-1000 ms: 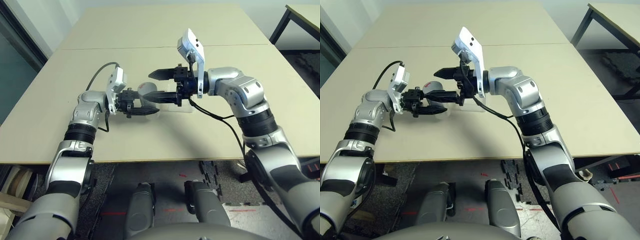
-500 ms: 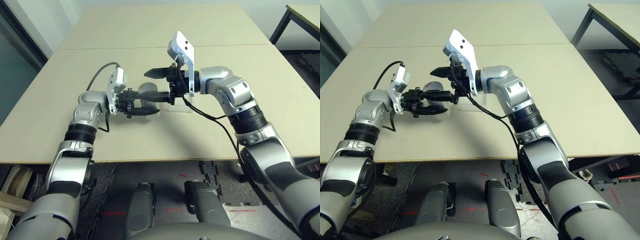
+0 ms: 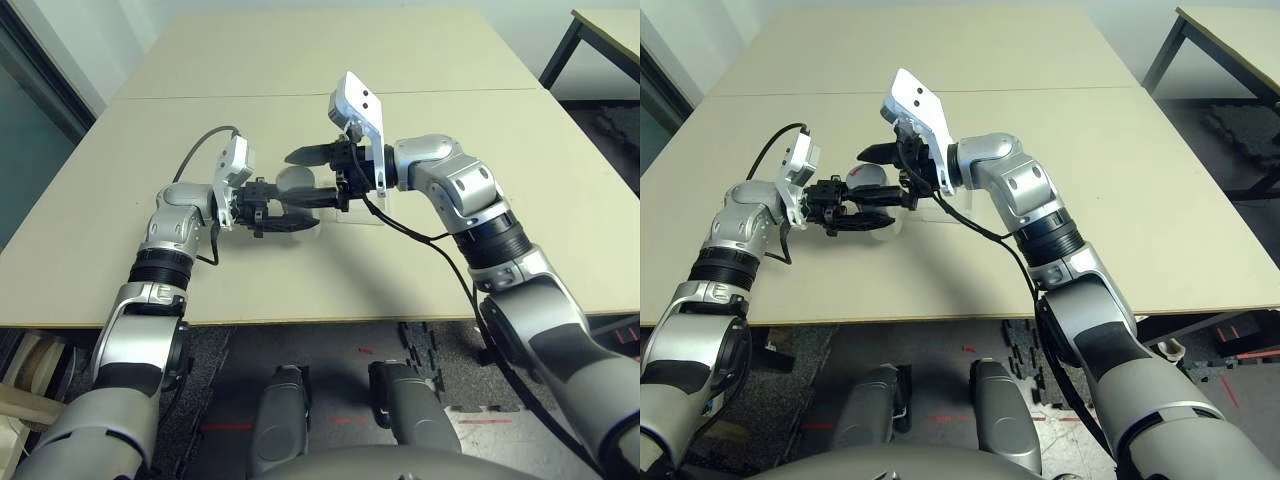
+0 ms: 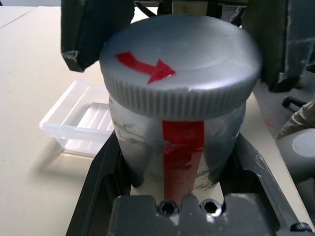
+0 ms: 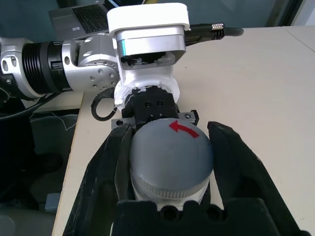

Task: Pour the medicine from the bottle into the box.

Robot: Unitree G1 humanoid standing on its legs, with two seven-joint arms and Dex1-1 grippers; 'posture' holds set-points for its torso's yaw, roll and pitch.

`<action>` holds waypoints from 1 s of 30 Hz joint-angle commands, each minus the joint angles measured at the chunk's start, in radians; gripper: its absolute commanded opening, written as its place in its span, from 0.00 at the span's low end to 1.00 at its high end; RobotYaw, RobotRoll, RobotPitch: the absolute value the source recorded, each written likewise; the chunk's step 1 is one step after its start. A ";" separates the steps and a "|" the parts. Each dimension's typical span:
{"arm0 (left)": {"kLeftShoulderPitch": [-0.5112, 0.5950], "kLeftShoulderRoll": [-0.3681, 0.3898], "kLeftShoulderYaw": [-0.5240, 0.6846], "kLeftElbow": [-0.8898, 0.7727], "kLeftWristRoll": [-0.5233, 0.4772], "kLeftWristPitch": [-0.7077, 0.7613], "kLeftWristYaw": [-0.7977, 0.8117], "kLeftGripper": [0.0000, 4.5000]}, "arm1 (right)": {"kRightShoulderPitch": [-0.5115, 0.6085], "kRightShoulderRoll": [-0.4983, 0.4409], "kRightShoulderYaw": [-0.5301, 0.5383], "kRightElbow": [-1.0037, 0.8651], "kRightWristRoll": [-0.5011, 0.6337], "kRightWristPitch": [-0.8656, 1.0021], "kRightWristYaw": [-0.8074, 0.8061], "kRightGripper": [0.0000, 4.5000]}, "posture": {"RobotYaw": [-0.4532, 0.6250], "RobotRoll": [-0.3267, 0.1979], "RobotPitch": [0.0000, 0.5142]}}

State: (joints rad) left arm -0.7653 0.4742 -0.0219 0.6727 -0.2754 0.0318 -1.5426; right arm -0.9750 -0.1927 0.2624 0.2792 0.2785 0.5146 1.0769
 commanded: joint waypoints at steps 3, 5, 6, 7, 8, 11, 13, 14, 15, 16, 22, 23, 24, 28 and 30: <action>0.011 0.001 -0.013 -0.018 -0.002 0.005 -0.004 0.56 | -0.003 -0.007 0.020 -0.001 -0.014 -0.010 0.017 0.57 | 0.36 0.62 0.19; 0.012 0.002 -0.013 -0.017 -0.001 0.004 -0.003 0.56 | 0.000 -0.005 0.017 0.000 -0.011 -0.005 0.019 0.57 | 0.36 0.62 0.19; 0.012 0.002 -0.013 -0.016 -0.001 0.003 -0.003 0.56 | 0.001 0.002 0.005 0.001 0.003 0.010 0.016 0.57 | 0.36 0.62 0.19; 0.012 0.002 -0.013 -0.015 -0.001 0.002 -0.002 0.56 | 0.000 0.014 -0.018 0.000 0.029 0.041 0.006 0.57 | 0.36 0.62 0.19; 0.013 0.002 -0.013 -0.015 0.000 0.001 -0.002 0.56 | -0.001 0.023 -0.034 -0.001 0.047 0.063 -0.002 0.57 | 0.36 0.62 0.19; 0.014 0.002 -0.013 -0.016 -0.001 0.001 -0.001 0.56 | -0.016 0.048 -0.103 0.009 0.105 0.133 -0.042 0.57 | 0.36 0.62 0.19; 0.013 0.002 -0.013 -0.014 -0.001 0.001 -0.001 0.56 | -0.021 0.053 -0.128 0.015 0.121 0.153 -0.060 0.57 | 0.35 0.62 0.19; 0.013 0.002 -0.013 -0.014 0.000 0.000 0.000 0.56 | -0.024 0.053 -0.137 0.017 0.126 0.159 -0.067 0.57 | 0.35 0.62 0.19; 0.013 0.003 -0.012 -0.013 0.000 0.000 0.000 0.56 | -0.026 0.052 -0.144 0.018 0.130 0.162 -0.073 0.57 | 0.35 0.62 0.19; 0.013 0.004 -0.012 -0.013 0.000 0.000 0.000 0.56 | -0.026 0.051 -0.151 0.017 0.135 0.167 -0.078 0.57 | 0.35 0.62 0.19; 0.005 0.008 -0.010 -0.006 0.001 -0.002 -0.001 0.56 | -0.020 0.019 -0.175 0.023 0.129 0.149 -0.097 0.57 | 0.35 0.62 0.20; 0.004 0.009 -0.009 -0.004 0.002 -0.003 -0.001 0.56 | -0.019 0.010 -0.180 0.026 0.127 0.142 -0.100 0.57 | 0.35 0.62 0.20; 0.002 0.012 -0.007 -0.002 0.002 -0.003 0.000 0.56 | -0.017 -0.008 -0.193 0.038 0.122 0.130 -0.107 0.57 | 0.35 0.62 0.20; -0.004 0.022 -0.001 0.005 0.001 -0.004 0.002 0.56 | -0.004 -0.102 -0.243 0.121 0.089 0.055 -0.139 0.57 | 0.36 0.62 0.21; -0.007 0.023 0.001 0.008 0.001 -0.008 0.007 0.56 | 0.012 -0.158 -0.274 0.190 0.065 -0.003 -0.166 0.57 | 0.36 0.62 0.21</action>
State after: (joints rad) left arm -0.7654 0.4905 -0.0193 0.6783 -0.2764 0.0313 -1.5403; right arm -0.9843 -0.3260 0.0197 0.4134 0.3675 0.5563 0.9324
